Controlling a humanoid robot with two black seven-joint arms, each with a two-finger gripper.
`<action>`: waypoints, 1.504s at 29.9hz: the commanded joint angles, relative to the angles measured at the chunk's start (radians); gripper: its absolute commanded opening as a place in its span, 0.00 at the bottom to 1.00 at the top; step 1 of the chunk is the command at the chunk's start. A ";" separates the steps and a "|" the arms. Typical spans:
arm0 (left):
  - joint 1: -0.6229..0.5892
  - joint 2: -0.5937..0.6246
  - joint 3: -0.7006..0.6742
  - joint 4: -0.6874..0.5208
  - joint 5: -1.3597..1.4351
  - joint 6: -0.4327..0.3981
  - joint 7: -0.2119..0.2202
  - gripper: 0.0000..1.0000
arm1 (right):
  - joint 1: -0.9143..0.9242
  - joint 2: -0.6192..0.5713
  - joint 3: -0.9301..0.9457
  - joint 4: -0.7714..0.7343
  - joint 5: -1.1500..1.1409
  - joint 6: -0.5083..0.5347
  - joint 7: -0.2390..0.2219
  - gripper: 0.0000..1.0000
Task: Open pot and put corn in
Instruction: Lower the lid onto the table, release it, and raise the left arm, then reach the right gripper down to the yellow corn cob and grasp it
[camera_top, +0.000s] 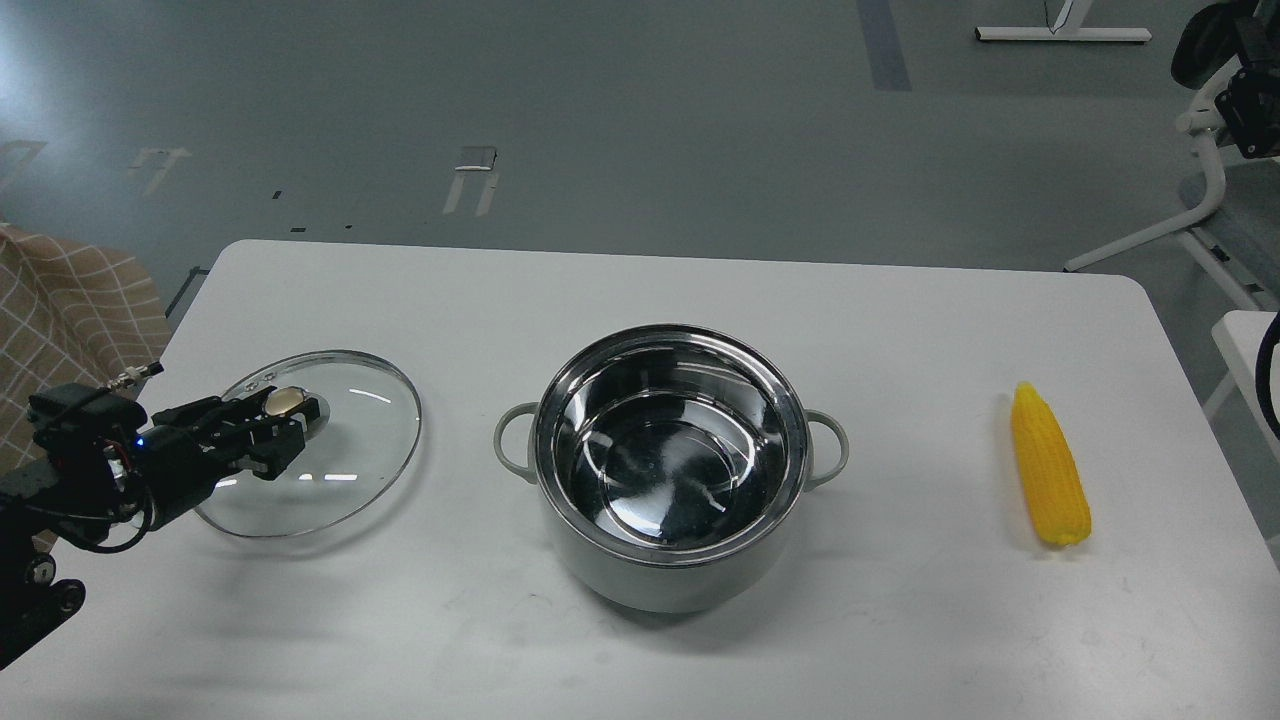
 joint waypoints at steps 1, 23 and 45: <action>0.000 -0.009 0.000 0.007 0.000 -0.001 0.001 0.70 | 0.000 0.000 0.000 0.004 0.000 0.000 0.000 1.00; -0.295 0.000 -0.075 0.109 -0.504 -0.040 -0.033 0.96 | -0.052 -0.244 -0.112 0.174 -0.187 0.000 0.000 1.00; -0.670 -0.258 -0.207 0.264 -1.552 -0.616 -0.018 0.98 | -0.288 -0.356 -0.260 0.412 -1.078 -0.061 -0.003 1.00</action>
